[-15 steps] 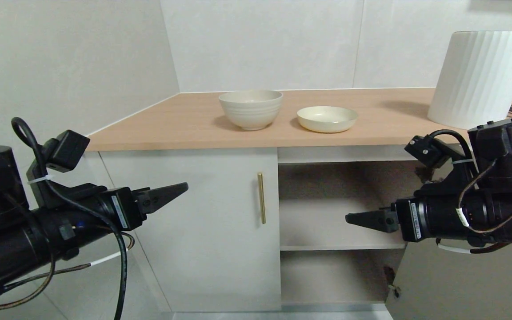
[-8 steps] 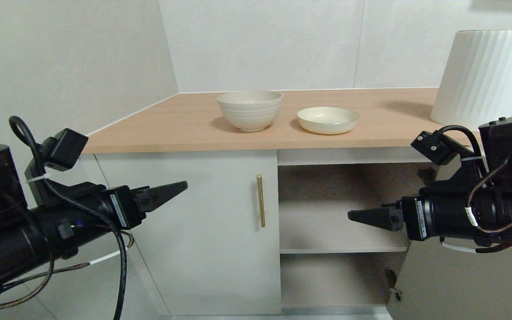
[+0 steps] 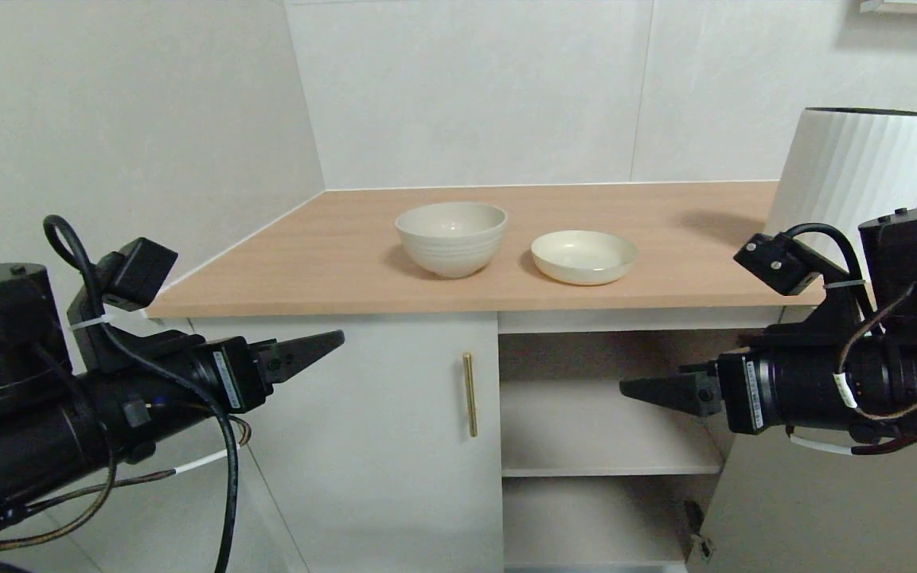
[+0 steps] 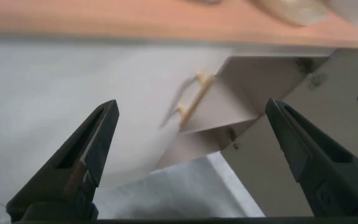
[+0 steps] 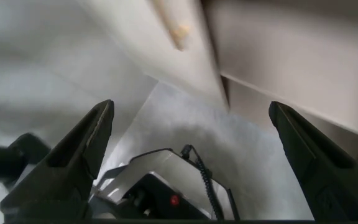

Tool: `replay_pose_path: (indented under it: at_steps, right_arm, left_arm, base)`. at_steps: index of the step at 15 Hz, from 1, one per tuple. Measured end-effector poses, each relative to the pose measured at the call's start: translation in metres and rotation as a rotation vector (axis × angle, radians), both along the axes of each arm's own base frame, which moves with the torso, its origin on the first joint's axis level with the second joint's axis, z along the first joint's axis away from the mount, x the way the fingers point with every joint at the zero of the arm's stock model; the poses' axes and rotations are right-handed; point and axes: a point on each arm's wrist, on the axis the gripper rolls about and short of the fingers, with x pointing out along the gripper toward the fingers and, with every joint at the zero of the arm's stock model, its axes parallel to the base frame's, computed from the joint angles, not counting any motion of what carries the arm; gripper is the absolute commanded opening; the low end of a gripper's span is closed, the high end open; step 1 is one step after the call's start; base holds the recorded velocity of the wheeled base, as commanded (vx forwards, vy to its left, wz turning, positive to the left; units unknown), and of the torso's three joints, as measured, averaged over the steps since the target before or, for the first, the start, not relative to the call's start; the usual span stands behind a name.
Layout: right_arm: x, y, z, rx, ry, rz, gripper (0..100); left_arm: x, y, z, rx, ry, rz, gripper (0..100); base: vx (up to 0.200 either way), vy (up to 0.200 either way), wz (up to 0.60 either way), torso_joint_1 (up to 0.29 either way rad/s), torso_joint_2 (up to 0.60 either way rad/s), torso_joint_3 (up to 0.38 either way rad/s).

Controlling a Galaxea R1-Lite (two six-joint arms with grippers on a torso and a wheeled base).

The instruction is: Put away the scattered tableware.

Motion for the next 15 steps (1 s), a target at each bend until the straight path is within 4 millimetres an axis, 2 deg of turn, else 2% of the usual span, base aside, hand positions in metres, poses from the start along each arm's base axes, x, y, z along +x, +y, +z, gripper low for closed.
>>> replay_pose_path:
  at_steps: [11, 15]
  right_arm:
    - [0.005, 0.001, -0.004, -0.001, -0.001, -0.006, 100]
    - [0.014, 0.005, 0.000, 0.040, -0.081, -0.010, 100]
  left_arm:
    - [0.006, -0.002, -0.009, 0.010, 0.036, 0.000, 100]
    - [0.013, -0.005, 0.000, 0.002, 0.034, -0.026, 100]
  base:
    - [0.000, 0.000, 0.00, 0.191, -0.48, -0.292]
    - [0.000, 0.000, 0.00, 0.068, -0.16, -0.094]
